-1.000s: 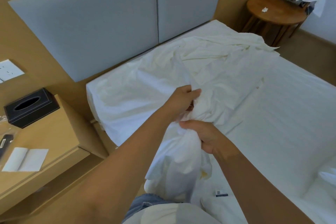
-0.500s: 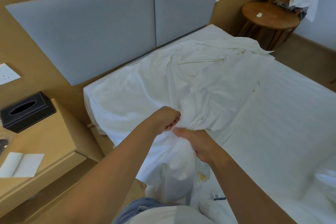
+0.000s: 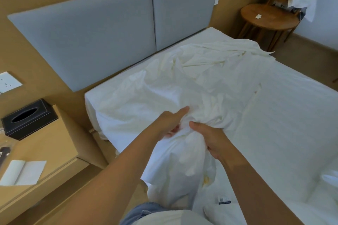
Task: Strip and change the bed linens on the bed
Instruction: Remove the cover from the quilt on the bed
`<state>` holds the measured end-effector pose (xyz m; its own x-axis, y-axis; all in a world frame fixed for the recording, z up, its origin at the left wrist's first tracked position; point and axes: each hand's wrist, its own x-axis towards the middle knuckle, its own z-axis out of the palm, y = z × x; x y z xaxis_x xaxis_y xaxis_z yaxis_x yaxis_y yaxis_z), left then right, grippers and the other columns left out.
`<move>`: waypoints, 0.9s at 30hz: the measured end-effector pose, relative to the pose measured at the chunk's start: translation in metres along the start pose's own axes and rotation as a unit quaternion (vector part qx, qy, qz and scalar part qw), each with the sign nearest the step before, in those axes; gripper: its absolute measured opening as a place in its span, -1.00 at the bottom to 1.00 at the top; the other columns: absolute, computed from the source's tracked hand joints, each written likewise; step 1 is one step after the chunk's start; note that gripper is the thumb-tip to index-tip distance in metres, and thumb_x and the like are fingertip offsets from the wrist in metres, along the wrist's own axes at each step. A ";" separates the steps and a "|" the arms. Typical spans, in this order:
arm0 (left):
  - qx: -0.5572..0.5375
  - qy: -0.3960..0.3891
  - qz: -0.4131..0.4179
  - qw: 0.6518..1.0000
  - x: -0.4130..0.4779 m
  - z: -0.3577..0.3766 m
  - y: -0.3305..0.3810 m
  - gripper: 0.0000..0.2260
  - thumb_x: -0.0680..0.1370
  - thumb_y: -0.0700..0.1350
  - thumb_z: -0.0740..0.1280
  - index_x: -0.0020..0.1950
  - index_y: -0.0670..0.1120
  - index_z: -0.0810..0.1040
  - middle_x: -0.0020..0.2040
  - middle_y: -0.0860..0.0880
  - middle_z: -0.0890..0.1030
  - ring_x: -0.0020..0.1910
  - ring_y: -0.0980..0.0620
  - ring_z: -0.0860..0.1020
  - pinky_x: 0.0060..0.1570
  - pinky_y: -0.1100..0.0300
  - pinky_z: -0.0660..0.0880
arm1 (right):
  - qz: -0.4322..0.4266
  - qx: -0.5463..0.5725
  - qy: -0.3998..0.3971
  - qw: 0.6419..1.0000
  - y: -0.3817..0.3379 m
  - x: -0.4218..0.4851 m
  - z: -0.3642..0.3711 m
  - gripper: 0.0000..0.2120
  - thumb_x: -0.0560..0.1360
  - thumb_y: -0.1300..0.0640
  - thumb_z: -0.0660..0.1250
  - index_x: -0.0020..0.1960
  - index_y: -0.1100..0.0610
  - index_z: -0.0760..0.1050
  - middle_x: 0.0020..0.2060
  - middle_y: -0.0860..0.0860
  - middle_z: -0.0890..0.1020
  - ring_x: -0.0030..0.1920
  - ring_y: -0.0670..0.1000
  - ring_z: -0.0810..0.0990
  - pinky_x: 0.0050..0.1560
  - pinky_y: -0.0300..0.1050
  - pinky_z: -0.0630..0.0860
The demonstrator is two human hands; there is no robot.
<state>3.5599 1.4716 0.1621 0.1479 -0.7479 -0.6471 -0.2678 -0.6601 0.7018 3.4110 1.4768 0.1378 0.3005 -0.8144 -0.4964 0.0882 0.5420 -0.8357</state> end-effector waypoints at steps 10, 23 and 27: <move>-0.061 -0.098 -0.096 0.989 0.007 0.010 -0.008 -0.79 0.55 0.00 0.26 -0.11 -0.14 0.50 -0.15 -0.11 0.53 -0.19 -0.02 0.49 -0.16 0.21 0.38 | 0.027 -0.060 -0.006 0.998 0.018 -0.005 0.011 -0.68 0.37 -0.02 0.45 0.09 -0.03 0.51 -0.07 -0.10 0.64 -0.08 -0.15 0.63 -0.22 -0.34 0.53; -0.121 0.093 0.119 0.981 0.002 0.010 0.012 -0.65 0.46 -0.29 0.38 -0.42 -0.09 0.28 -0.39 -0.09 0.31 -0.41 0.00 0.31 -0.37 0.20 0.26 | 0.043 0.036 -0.083 0.995 0.023 -0.006 0.001 -0.59 0.24 0.08 0.47 0.07 0.12 0.64 -0.04 0.08 0.70 -0.03 0.06 0.68 -0.12 -0.10 0.60; -0.117 0.015 0.256 0.960 -0.022 0.024 0.041 -0.75 0.46 -0.19 0.43 -0.34 -0.13 0.41 -0.37 -0.06 0.36 -0.39 0.09 0.35 -0.37 0.28 0.29 | 0.051 0.055 -0.098 0.992 0.013 -0.004 0.004 -0.60 0.16 0.15 0.50 0.01 0.15 0.63 -0.11 0.10 0.70 -0.11 0.06 0.69 -0.24 -0.12 0.60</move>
<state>3.5227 1.4623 0.1978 0.0833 -0.9775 -0.1939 -0.0927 -0.2013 0.9751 3.4150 1.4884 0.1298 0.4907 -0.7047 -0.5124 0.1475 0.6468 -0.7483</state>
